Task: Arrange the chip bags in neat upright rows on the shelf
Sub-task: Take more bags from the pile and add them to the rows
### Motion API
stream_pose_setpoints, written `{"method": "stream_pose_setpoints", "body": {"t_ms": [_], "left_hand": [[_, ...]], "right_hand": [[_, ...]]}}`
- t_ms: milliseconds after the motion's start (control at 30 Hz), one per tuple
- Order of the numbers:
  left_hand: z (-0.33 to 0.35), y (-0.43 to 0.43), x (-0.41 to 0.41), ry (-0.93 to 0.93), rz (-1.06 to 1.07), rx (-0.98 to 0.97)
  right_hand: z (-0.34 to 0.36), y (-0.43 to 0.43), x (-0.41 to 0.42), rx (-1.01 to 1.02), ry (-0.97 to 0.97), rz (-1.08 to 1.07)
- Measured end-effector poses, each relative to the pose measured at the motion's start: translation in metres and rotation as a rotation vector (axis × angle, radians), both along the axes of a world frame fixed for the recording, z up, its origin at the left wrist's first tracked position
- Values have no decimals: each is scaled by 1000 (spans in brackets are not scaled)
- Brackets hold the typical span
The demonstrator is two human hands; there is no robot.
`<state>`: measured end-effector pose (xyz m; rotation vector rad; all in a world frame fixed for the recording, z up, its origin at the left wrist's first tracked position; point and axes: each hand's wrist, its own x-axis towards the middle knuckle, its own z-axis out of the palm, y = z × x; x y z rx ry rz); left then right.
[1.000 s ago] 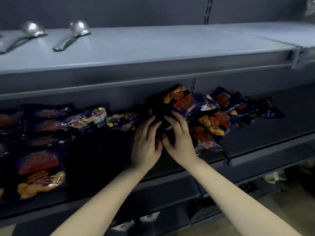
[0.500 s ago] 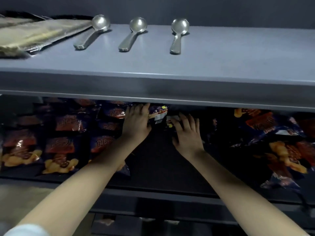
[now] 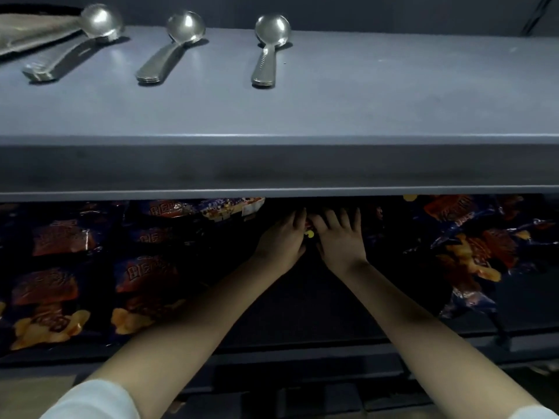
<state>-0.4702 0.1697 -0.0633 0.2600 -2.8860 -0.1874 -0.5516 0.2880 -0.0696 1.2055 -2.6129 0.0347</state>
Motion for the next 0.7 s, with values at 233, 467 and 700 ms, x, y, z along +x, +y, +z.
{"method": "stream_pose_setpoints", "body": {"t_ms": [233,467,700], "left_hand": [[-9,24,-22,-33,-73,66],[0,15,-6,65,-88,42],[35,-23,42,157,104,-260]], "right_hand": [[-3,38,-18,61,-90,15],[32,34,-14,-299,-471,104],[49,-32,30,-520,-367,275]]}}
